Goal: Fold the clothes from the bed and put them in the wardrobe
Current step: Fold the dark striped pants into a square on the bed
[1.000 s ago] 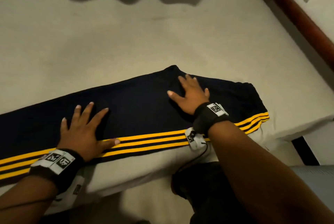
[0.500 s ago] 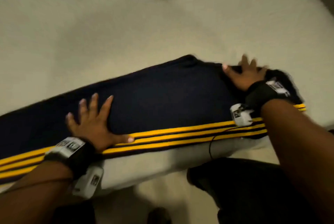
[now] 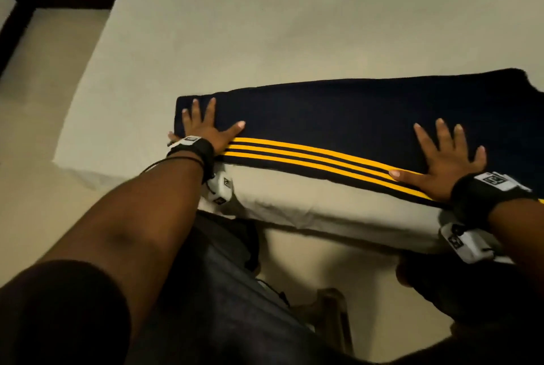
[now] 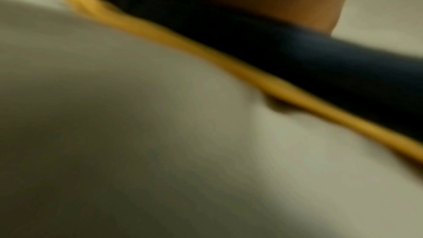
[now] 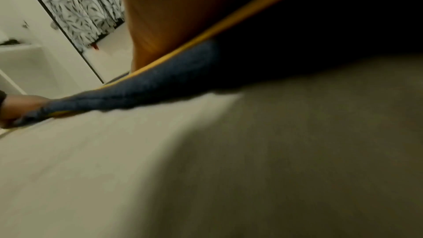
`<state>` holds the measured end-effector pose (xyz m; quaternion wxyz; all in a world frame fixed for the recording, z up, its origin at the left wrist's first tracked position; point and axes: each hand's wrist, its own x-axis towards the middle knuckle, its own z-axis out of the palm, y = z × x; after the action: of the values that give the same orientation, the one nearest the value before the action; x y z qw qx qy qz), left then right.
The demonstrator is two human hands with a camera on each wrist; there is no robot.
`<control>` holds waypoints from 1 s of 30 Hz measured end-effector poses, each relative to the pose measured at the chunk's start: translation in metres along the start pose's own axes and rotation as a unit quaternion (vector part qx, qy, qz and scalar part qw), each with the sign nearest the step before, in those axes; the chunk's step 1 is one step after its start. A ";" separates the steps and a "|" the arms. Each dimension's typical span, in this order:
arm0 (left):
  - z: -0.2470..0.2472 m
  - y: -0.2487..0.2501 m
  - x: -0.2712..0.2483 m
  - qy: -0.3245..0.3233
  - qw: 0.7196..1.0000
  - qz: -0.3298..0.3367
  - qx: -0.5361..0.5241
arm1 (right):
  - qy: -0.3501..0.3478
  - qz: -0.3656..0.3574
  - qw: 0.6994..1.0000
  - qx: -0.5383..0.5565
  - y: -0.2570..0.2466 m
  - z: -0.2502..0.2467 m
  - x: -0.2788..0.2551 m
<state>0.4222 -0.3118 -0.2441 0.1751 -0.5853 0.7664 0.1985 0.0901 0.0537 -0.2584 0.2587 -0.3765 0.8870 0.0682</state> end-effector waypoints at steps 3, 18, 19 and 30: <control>-0.004 -0.044 0.011 0.033 0.994 -0.078 -0.062 | 0.000 0.016 1.000 -0.010 -0.007 -0.001 -0.001; -0.053 0.011 -0.028 -0.032 0.888 0.012 -0.458 | 0.116 -0.024 0.931 0.345 -0.066 -0.042 -0.030; -0.052 0.029 -0.044 -0.038 0.877 0.051 -0.476 | 0.106 -0.040 0.929 0.353 -0.073 -0.041 -0.036; -0.054 0.091 -0.101 0.064 0.802 0.106 -0.584 | -0.055 0.082 0.805 0.585 -0.113 -0.026 -0.034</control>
<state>0.3576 -0.2339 -0.1377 -0.2722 -0.5029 0.5721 0.5879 0.1784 -0.0128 -0.2107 0.4718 -0.0752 0.7706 -0.4219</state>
